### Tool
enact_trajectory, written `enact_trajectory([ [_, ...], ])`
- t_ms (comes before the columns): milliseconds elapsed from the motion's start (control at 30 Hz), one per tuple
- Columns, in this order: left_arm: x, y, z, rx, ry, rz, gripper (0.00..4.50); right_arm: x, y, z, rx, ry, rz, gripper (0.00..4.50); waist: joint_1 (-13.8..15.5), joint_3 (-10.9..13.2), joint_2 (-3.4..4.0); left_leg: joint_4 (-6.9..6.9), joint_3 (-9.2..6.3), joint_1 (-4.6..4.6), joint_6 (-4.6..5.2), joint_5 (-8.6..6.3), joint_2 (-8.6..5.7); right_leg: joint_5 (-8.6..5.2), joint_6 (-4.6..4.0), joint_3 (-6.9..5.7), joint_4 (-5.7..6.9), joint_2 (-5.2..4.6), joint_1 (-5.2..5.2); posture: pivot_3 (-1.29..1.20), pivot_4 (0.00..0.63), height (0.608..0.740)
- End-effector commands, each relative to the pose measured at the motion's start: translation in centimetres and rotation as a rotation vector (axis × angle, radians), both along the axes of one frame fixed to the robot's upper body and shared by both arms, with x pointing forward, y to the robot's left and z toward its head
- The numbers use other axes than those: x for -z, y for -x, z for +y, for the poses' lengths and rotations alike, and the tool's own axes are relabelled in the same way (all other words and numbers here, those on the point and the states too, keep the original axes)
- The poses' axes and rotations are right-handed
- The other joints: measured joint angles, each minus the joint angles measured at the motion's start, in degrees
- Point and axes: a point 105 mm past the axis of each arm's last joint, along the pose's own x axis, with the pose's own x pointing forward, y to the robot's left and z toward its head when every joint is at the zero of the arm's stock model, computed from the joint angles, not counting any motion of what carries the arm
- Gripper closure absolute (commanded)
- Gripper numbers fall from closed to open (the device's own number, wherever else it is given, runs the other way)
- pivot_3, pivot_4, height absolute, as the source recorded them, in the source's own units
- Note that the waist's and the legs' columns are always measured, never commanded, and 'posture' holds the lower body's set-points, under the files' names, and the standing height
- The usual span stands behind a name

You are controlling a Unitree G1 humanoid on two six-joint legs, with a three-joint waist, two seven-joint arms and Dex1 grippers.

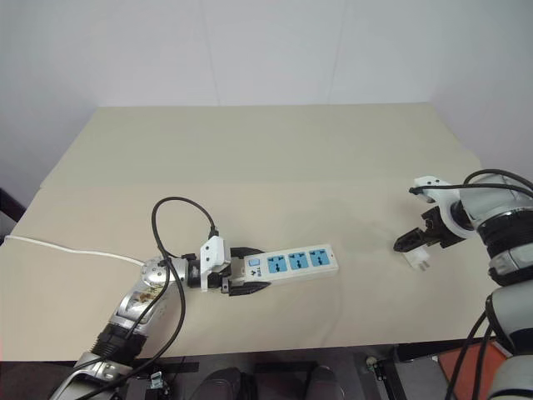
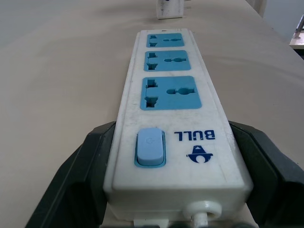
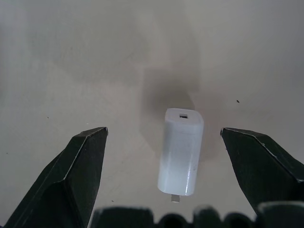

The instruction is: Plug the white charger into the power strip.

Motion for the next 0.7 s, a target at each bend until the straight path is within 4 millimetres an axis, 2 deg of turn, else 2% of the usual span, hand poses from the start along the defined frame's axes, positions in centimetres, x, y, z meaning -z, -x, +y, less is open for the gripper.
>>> enact_trajectory([
  [33,-0.1,0.7,-0.4,0.022,-0.005,-0.004,1.22,-0.5,-0.4,-0.3,-0.017,0.023,-0.017,0.0,-0.2,0.0,0.0,0.0,0.0,0.02,-0.01,0.01,0.01,0.0,0.0,0.0,0.0,0.01,0.01,0.0,0.15,0.74],
  [433,0.1,0.9,0.2,-0.005,-0.012,0.003,1.22,1.2,-1.2,0.0,-0.045,0.043,0.021,0.0,-0.9,0.0,0.02,-0.04,0.0,0.12,-0.1,0.06,-0.01,0.0,0.0,0.0,0.03,0.06,0.11,0.0,0.15,0.74],
  [533,0.1,0.9,0.2,-0.01,-0.014,0.005,1.22,1.3,-1.5,0.3,-0.053,0.045,0.022,0.6,-1.1,0.0,0.03,-0.05,0.0,0.21,-0.11,0.07,0.0,0.0,0.0,0.0,0.03,0.08,0.21,0.0,0.15,0.74],
  [700,0.2,1.0,0.2,-0.013,-0.015,0.008,1.22,1.7,-1.9,0.4,-0.061,0.056,0.012,2.35,-1.2,0.0,0.04,-0.08,-0.01,0.28,-0.12,0.07,0.0,-0.01,0.01,0.0,0.02,0.09,0.28,0.0,0.15,0.74],
])
